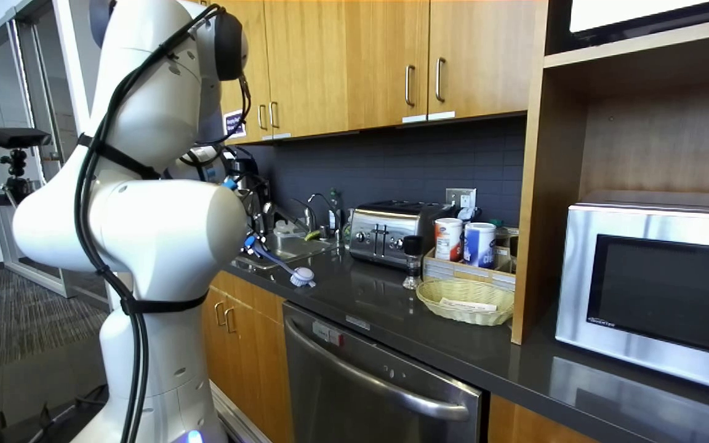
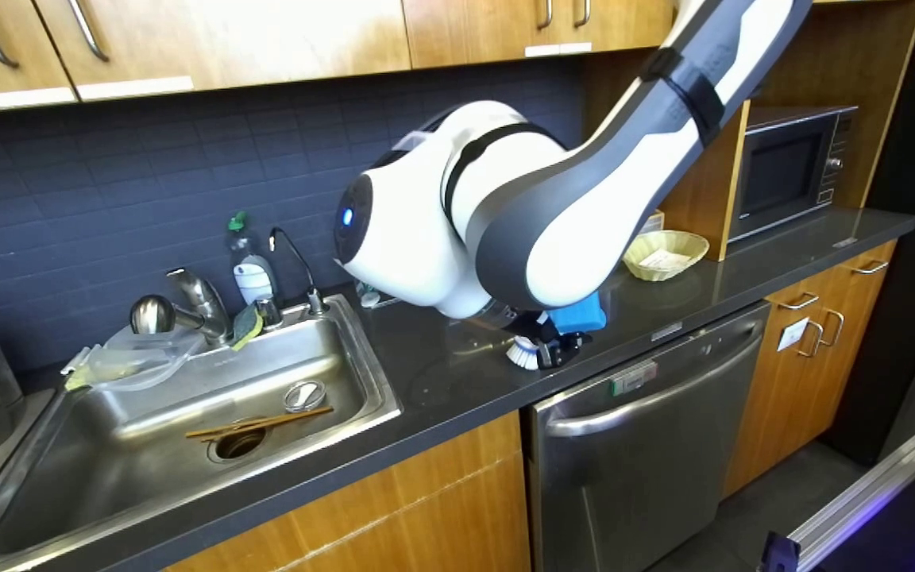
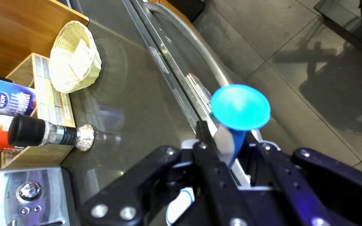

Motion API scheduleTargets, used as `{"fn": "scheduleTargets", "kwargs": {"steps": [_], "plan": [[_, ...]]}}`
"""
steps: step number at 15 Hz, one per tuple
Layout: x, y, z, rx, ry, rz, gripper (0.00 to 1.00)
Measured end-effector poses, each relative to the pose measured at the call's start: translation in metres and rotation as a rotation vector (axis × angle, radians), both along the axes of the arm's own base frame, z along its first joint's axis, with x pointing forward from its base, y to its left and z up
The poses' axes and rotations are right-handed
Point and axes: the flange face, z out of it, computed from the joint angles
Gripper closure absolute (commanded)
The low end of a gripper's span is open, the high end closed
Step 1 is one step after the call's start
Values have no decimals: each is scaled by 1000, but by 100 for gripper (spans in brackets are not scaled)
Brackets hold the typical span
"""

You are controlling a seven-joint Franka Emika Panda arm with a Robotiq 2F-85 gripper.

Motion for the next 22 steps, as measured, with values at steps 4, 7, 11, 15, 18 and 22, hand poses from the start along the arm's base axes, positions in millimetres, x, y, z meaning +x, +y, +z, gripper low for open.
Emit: {"fn": "scheduleTargets", "kwargs": {"steps": [4, 7, 11, 15, 18, 22], "plan": [[-5, 2, -1, 8, 14, -13, 94], [-10, 7, 0, 12, 15, -5, 94], [-17, 21, 4, 23, 10, 24, 94], [-24, 42, 4, 28, 9, 74, 94], [-26, 54, 4, 31, 9, 108, 94], [-24, 64, 5, 40, 15, 127, 94]]}}
